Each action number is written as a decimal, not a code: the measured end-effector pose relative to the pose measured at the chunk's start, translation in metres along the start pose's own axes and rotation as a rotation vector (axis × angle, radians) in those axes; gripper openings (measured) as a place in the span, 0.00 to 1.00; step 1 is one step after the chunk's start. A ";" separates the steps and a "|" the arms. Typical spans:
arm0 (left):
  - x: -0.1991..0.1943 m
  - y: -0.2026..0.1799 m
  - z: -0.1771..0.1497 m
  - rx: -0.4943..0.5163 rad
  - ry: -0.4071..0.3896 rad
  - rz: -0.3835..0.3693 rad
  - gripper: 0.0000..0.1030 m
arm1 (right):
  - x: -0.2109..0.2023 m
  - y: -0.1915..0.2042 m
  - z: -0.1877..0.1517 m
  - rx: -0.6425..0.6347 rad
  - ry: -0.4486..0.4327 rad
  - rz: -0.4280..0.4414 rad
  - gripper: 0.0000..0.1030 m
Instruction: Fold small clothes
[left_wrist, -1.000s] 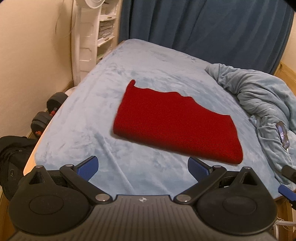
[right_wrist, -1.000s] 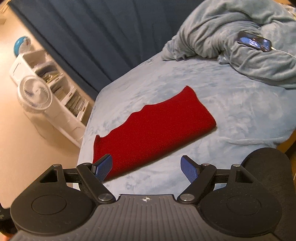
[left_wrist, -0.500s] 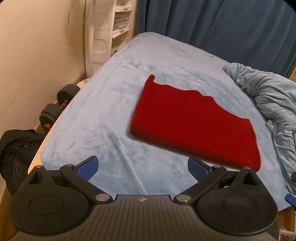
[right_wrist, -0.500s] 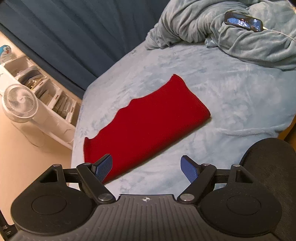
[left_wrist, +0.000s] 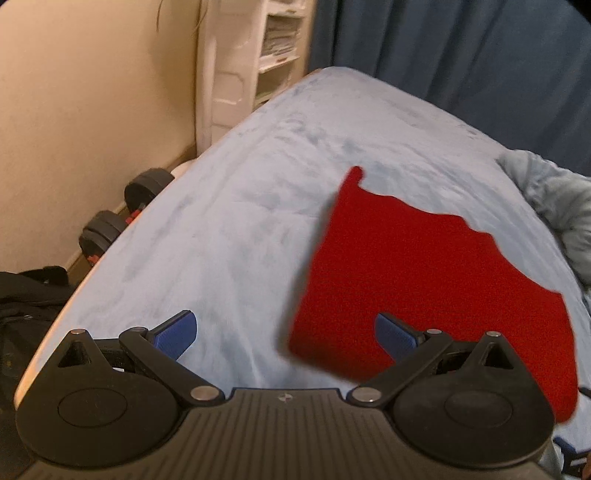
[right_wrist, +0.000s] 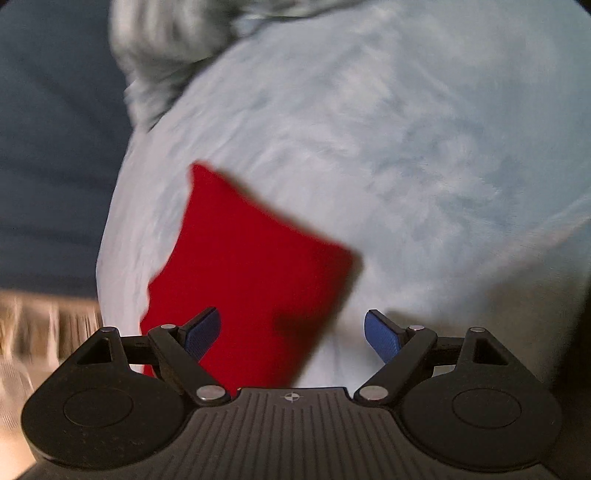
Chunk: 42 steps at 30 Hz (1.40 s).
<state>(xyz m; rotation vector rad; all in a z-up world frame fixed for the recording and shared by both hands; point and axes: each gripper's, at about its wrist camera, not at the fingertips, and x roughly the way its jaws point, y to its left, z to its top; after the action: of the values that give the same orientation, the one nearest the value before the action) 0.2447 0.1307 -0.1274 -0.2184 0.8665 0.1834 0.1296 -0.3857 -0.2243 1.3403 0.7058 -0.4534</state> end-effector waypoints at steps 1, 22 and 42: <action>0.017 0.003 0.006 -0.010 0.025 0.035 1.00 | 0.010 -0.003 0.005 0.038 -0.004 -0.004 0.84; 0.060 0.104 -0.007 -0.325 0.089 -0.064 1.00 | 0.022 0.264 -0.320 -1.779 -0.257 0.155 0.14; 0.006 0.079 0.012 -0.228 0.021 -0.235 1.00 | 0.008 0.192 -0.375 -1.804 0.420 0.333 0.49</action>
<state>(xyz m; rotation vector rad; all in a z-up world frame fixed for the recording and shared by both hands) 0.2382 0.2101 -0.1338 -0.5334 0.8332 0.0599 0.1886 0.0179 -0.1188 -0.2269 0.8107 0.7047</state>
